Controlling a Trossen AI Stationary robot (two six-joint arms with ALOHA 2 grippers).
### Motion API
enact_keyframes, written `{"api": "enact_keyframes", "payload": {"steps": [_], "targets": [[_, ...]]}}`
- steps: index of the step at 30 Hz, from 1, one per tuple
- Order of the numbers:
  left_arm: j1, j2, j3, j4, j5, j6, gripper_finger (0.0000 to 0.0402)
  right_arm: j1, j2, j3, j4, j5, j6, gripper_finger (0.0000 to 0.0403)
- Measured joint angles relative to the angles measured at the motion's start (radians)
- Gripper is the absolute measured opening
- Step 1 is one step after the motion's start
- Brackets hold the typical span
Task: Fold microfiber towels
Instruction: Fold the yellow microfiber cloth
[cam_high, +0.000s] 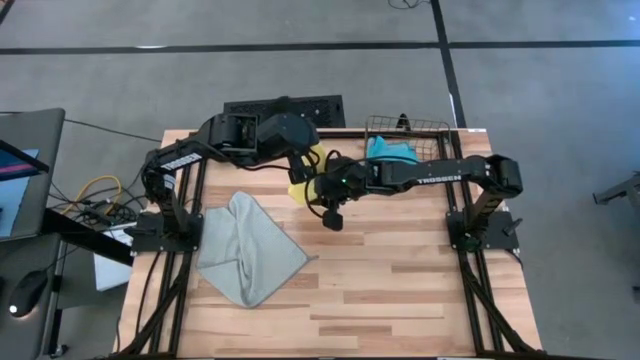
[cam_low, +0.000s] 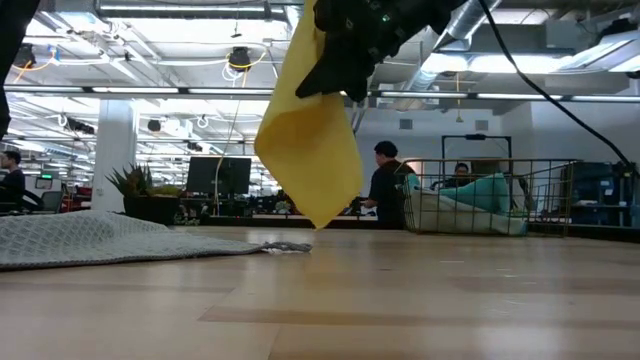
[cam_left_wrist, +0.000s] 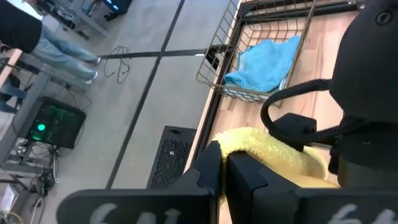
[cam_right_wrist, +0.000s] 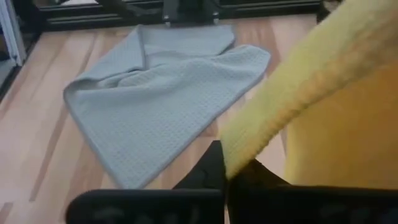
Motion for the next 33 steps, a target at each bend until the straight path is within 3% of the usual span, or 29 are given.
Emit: {"api": "enact_keyframes", "payload": {"steps": [9,11,19,33], "targets": [[0.0,0.0,0.0,-0.198,0.0,-0.142,0.0,-0.001,-0.066,0.002,-0.224,0.013,0.003,0.0008],[0.0,0.0,0.0,-0.269,0.003,-0.193,0.0,-0.005,-0.112,-0.001,-0.334,0.045,0.001,0.0005],[-0.001,-0.013,-0.016,-0.27,0.074,-0.263,0.0,-0.05,-0.304,0.0,-0.588,0.225,0.012,0.0003],[0.005,-0.009,-0.024,-0.268,0.117,-0.391,0.0,-0.125,-0.435,0.001,-0.62,0.292,-0.026,0.0002]]}}
